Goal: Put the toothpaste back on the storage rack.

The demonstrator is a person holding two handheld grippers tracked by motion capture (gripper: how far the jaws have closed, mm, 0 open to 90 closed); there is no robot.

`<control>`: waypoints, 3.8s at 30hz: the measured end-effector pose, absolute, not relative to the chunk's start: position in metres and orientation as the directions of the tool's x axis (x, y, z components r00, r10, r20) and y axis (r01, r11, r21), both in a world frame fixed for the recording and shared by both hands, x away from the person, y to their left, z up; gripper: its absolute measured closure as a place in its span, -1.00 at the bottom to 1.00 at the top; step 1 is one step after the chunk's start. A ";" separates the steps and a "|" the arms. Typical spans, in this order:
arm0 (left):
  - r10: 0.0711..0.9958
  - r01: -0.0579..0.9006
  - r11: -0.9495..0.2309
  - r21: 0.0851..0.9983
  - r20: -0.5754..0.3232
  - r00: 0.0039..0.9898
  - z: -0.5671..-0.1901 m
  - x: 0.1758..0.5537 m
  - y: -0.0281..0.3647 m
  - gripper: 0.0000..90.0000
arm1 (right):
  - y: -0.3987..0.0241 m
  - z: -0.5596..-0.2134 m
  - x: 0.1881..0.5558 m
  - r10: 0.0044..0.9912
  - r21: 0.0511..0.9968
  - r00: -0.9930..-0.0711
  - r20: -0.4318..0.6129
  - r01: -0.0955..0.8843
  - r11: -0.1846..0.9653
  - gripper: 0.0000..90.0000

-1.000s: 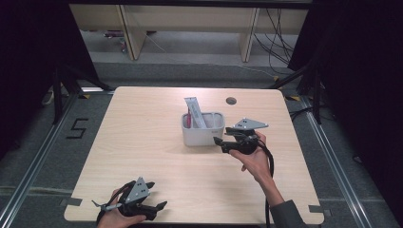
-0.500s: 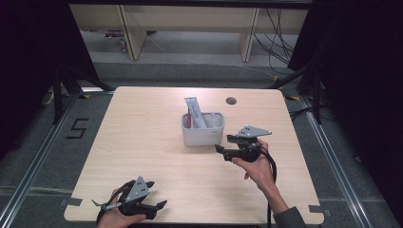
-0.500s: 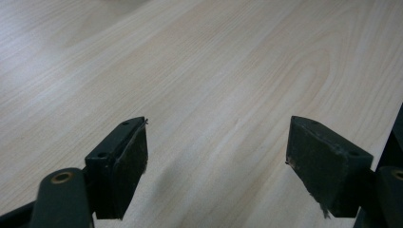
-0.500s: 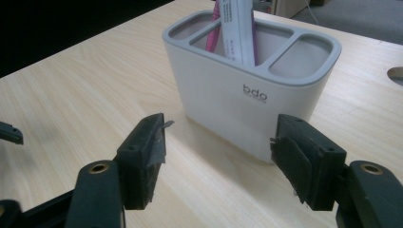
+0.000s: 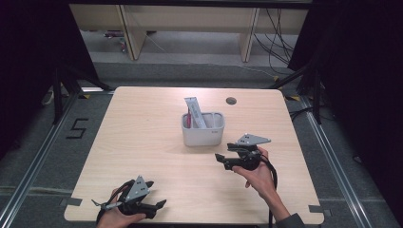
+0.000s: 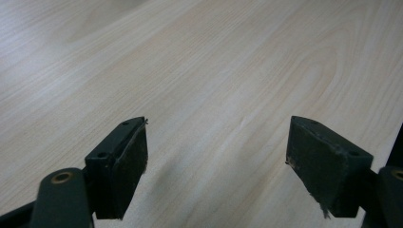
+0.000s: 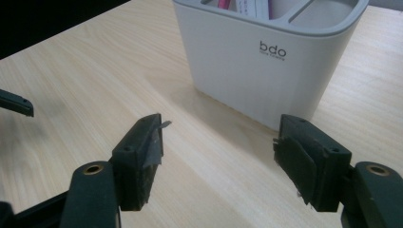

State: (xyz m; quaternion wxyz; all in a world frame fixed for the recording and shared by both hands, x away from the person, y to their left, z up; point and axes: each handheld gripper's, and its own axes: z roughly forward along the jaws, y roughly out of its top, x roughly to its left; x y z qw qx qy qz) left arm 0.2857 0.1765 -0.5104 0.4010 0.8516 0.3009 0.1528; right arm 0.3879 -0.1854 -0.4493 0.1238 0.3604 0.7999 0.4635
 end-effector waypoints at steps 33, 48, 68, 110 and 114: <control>0.630 0.383 -0.503 0.775 0.025 0.777 -0.509 0.280 0.178 -0.53 | -0.195 -0.472 0.351 0.715 0.777 -0.680 0.161 0.534 0.333 -0.54; 0.634 0.375 -0.512 0.773 0.046 0.772 -0.509 0.279 0.181 -0.53 | -0.207 -0.479 0.330 0.709 0.773 -0.690 0.142 0.525 0.356 -0.55; 0.635 0.385 -0.510 0.769 0.035 0.772 -0.509 0.278 0.181 -0.53 | -0.221 -0.484 0.312 0.736 0.737 -0.655 0.171 0.581 0.345 -0.61; 0.638 0.394 -0.509 0.765 0.028 0.770 -0.510 0.277 0.179 -0.53 | -0.236 -0.497 0.283 0.704 0.684 -0.704 0.096 0.560 0.467 -0.61; 0.633 0.393 -0.511 0.764 0.025 0.774 -0.510 0.277 0.179 -0.53 | -0.235 -0.499 0.283 0.689 0.675 -0.718 0.099 0.557 0.484 -0.61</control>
